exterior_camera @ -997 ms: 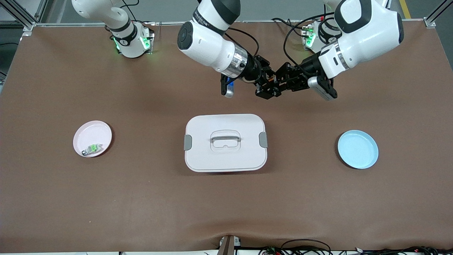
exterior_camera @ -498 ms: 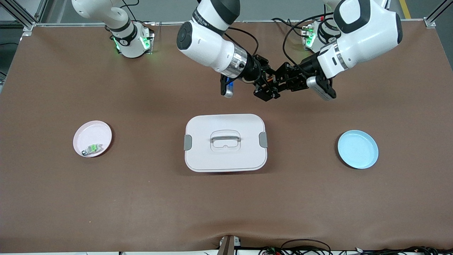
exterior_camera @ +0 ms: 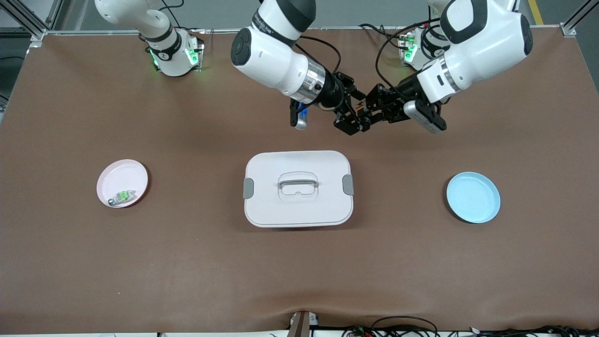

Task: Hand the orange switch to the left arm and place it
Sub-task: 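Carry the switch to the blue plate while the right gripper withdraws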

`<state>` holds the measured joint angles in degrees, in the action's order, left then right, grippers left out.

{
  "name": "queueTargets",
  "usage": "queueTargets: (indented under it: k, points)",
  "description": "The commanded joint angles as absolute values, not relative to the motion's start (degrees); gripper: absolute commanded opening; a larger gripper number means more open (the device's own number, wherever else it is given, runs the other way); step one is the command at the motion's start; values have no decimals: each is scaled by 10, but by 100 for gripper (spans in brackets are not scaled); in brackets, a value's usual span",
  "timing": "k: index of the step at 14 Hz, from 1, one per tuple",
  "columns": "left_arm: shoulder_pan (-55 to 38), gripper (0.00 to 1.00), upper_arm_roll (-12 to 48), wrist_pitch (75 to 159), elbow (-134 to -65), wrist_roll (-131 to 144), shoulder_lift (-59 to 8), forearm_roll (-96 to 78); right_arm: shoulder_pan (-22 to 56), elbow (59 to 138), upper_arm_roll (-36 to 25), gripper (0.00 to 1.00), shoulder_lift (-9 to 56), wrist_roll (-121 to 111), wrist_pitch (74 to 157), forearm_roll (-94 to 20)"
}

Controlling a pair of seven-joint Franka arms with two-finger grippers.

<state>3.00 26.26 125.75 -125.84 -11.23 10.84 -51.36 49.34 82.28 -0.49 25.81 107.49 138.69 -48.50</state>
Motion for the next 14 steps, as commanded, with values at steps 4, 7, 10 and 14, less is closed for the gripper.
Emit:
queueTargets:
  k: [4, 7, 10, 14]
  points:
    - [92, 0, 265, 1250, -1249, -188, 75, -387, 462, 824, -8, 100, 200, 1063, 1268, -439]
    - [133, 0, 265, 1250, -1249, -277, 39, -311, 448, 831, -9, 100, 168, 1015, 1175, -401]
    - [174, 0, 264, 1250, -1228, -413, -17, -237, 424, 866, -9, 100, 122, 956, 1120, -371]
    - [212, 0, 264, 1250, -1176, -542, -105, -131, 417, 962, -9, 100, 41, 831, 1083, -289]
